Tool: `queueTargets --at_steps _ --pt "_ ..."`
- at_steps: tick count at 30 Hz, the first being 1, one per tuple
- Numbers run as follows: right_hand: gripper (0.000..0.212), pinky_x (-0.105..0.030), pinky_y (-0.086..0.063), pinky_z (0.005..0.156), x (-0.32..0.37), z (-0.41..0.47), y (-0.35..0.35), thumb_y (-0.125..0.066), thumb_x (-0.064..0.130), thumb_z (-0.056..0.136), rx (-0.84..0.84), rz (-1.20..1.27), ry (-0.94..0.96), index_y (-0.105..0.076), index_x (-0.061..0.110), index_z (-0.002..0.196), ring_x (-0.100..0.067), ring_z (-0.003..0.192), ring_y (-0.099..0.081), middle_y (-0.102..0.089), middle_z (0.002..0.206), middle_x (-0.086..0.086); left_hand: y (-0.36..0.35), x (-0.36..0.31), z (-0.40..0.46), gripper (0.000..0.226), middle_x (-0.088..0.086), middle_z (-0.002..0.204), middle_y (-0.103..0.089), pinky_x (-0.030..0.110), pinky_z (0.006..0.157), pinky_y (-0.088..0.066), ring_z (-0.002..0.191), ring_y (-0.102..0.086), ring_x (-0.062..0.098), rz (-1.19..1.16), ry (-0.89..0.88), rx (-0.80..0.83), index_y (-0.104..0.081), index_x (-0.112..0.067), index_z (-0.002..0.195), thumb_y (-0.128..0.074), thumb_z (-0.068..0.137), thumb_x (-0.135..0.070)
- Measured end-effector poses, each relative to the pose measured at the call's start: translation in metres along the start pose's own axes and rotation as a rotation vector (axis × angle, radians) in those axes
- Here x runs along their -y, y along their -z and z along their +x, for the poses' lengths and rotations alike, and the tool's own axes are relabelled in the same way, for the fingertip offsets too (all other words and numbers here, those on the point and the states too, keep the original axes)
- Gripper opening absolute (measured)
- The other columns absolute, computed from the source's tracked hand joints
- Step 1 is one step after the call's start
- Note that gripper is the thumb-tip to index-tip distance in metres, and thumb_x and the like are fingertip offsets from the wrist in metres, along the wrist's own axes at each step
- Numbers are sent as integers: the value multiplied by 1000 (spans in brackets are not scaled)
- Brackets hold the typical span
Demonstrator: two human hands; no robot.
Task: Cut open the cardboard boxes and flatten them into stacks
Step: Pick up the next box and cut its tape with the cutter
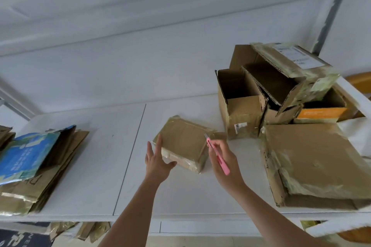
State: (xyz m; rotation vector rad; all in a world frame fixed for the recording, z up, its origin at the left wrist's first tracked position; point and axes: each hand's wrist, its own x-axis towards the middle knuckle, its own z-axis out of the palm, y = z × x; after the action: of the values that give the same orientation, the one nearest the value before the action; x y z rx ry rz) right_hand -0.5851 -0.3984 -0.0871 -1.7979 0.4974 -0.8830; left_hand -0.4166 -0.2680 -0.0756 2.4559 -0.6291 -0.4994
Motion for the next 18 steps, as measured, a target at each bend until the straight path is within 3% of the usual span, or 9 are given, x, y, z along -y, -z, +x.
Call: queueTargets --at_steps 4,7,9,12,15,18 --pt "12 -12 -35 56 1 2 -7 -47 19 102 -21 35 -16 -56 14 106 -3 55 -46 -49 65 8 1 -2 7 83 8 140 -36 46 111 -34 131 -41 31 -162 -44 -53 -27 -30 147 -78 82 -18" --pt "11 -17 -38 53 9 3 -4 -46 17 101 -61 94 -1 -55 13 106 -8 53 -49 -54 66 -2 3 -9 -2 69 2 119 -35 44 105 -39 111 -51 29 -185 -58 -57 -38 -32 135 -79 80 -34" --pt "13 -21 -40 48 17 5 1 -46 17 101 -79 118 21 -56 12 109 -14 50 -51 -56 65 -5 11 -19 -11 63 0 113 -33 33 89 -45 98 -57 24 -209 -63 -97 -43 -33 129 -79 78 -42" --pt "14 -16 -35 44 26 17 12 -48 18 102 -161 70 63 -57 10 110 -6 46 -45 -55 62 0 29 -37 -26 54 -3 106 -37 31 70 -47 82 -60 20 -25 -6 -247 -49 -38 118 -66 76 -68" --pt "8 -17 -32 42 27 28 13 -52 14 100 -159 30 60 -57 9 103 -7 44 -41 -55 61 -3 37 -49 -40 54 0 106 -37 39 75 -53 81 -59 23 166 104 -238 -50 -31 110 -47 81 -77" --pt "6 -17 -34 45 15 22 2 -52 12 100 -29 -8 12 -57 9 101 -7 48 -46 -57 65 -4 22 -40 -44 53 7 130 -32 43 101 -39 116 -48 29 391 81 -198 -45 -28 134 -39 94 -63"
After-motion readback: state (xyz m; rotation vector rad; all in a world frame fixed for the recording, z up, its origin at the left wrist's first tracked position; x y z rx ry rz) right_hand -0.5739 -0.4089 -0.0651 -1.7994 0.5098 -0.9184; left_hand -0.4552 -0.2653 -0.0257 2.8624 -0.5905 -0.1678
